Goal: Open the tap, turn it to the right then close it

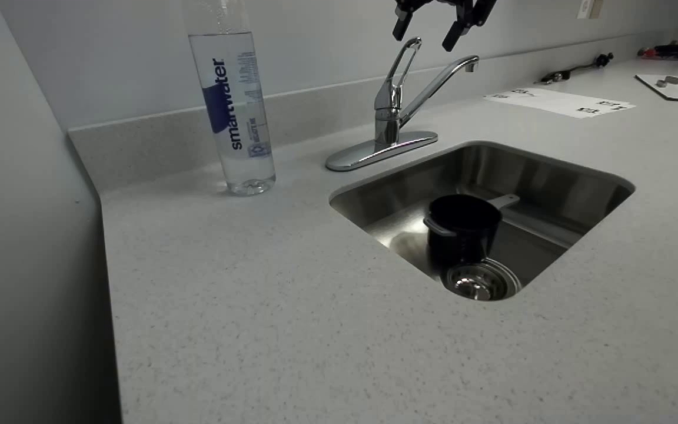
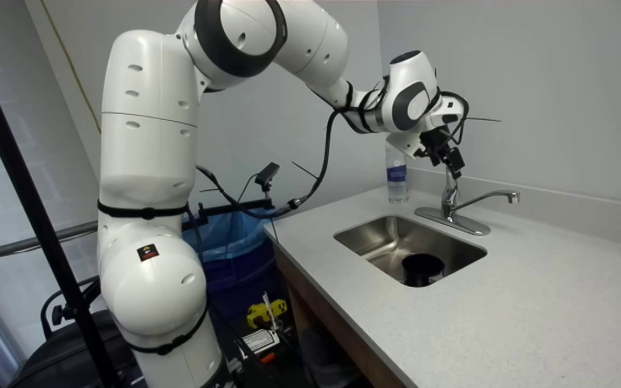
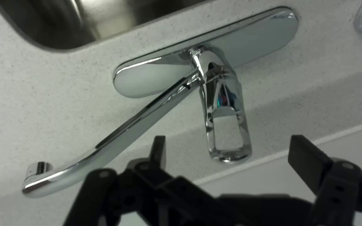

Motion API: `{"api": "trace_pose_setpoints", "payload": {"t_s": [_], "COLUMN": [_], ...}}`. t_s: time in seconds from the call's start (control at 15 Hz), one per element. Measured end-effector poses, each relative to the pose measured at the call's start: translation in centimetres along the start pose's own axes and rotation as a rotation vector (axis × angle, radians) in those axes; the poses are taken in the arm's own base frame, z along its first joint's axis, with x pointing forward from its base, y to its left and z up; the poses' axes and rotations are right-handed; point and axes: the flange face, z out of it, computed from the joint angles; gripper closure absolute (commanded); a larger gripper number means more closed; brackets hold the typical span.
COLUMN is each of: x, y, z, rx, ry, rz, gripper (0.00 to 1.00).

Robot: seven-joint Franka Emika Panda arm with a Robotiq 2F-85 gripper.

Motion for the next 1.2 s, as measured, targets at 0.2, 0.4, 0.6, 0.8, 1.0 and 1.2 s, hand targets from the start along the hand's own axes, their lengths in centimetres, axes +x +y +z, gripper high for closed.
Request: {"api": "trace_pose_setpoints", "payload": {"t_s": [0.2,0.4,0.6,0.8,1.0,1.2], "x": [1.1,1.9,2.4,2.2,1.8,1.4], "y": [1.1,2.0,2.3,2.5,2.6,2.6], "z": [-0.2,-0.1,0.2,0.9,1.6,2.0], "rx": [-0.008,-0.02,-0.032,-0.04,-0.047,-0.049], "ry": [0.034,0.059,0.07,0.062,0.049,0.04], "rz": [0.014,0.022,0.021,0.018,0.017,0.015], "gripper": [0.0,0.0,0.0,0.0,0.0,0.0]}}
